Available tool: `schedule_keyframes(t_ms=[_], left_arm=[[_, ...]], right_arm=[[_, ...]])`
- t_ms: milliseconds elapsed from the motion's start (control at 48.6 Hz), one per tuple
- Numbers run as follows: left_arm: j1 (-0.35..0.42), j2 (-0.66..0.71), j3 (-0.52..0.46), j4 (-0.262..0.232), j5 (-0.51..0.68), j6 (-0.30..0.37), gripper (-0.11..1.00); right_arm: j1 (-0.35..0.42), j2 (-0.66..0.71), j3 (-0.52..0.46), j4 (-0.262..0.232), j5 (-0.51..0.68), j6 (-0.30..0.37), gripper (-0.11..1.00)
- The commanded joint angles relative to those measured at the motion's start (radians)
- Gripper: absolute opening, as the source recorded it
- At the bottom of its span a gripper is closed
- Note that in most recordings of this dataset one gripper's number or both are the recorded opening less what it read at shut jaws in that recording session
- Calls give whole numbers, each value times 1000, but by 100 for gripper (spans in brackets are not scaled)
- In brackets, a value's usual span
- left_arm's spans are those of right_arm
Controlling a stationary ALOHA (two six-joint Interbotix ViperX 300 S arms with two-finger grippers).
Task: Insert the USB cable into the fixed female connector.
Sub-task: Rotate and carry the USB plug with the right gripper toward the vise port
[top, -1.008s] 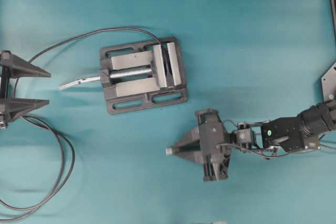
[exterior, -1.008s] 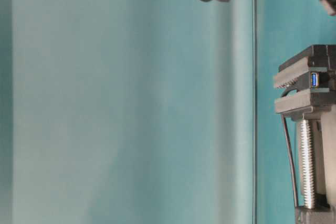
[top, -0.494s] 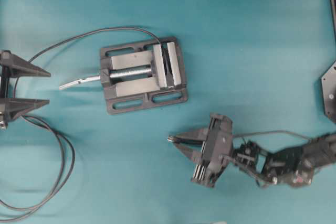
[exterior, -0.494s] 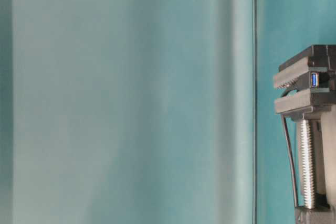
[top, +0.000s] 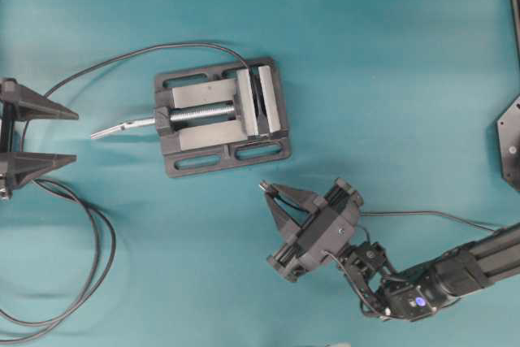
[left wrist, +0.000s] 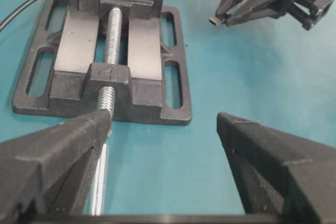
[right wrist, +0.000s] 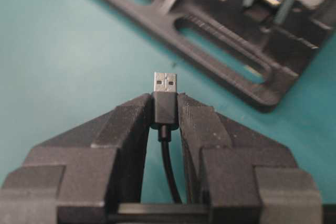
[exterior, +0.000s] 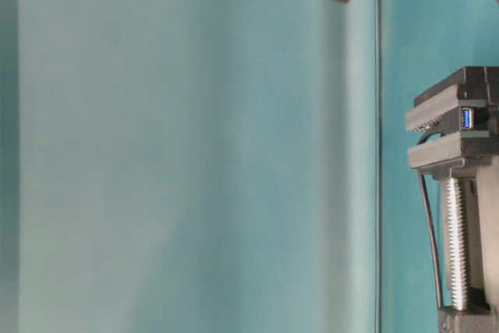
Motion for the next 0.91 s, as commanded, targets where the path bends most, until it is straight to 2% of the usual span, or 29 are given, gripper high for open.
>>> schedule_keyframes(t_ms=[0,288,679,885], left_arm=[[2,5,-12,3,-5,6,100],[2,5,-12,5,-5,5,100],[2,5,-11,3,-5,6,100],[2,5,-12,3,-5,6,100]], right_arm=[[3,3,-57,48,-63,-2,21],[3,60,-164,190,-179,-44,21],[-21,86,-230,267,-258,-63,21],[-40,87,-241,275,-279,-63,21]])
